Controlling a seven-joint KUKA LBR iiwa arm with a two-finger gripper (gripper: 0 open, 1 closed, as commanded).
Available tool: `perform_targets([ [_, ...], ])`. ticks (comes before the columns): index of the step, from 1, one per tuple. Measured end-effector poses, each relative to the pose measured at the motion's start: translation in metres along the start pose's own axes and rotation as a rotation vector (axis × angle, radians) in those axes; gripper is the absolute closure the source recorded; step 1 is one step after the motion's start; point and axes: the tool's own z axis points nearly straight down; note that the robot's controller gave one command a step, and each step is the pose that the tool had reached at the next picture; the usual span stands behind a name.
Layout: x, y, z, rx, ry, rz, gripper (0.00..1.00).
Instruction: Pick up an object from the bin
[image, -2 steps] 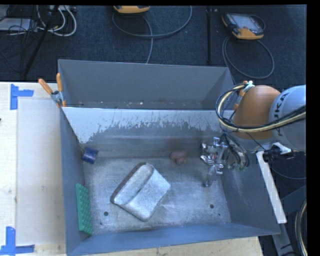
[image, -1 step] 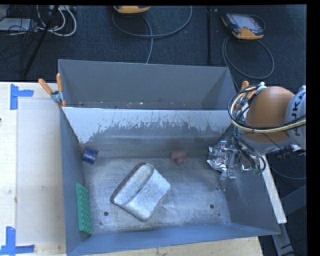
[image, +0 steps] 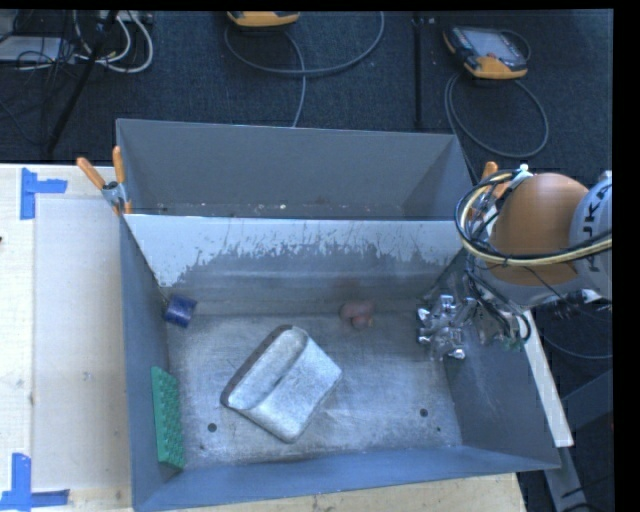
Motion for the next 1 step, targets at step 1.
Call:
perform_targets([
  [1, -0.0214, 0.0763, -0.1425, 0.0, -0.013, -0.05, 1.0],
])
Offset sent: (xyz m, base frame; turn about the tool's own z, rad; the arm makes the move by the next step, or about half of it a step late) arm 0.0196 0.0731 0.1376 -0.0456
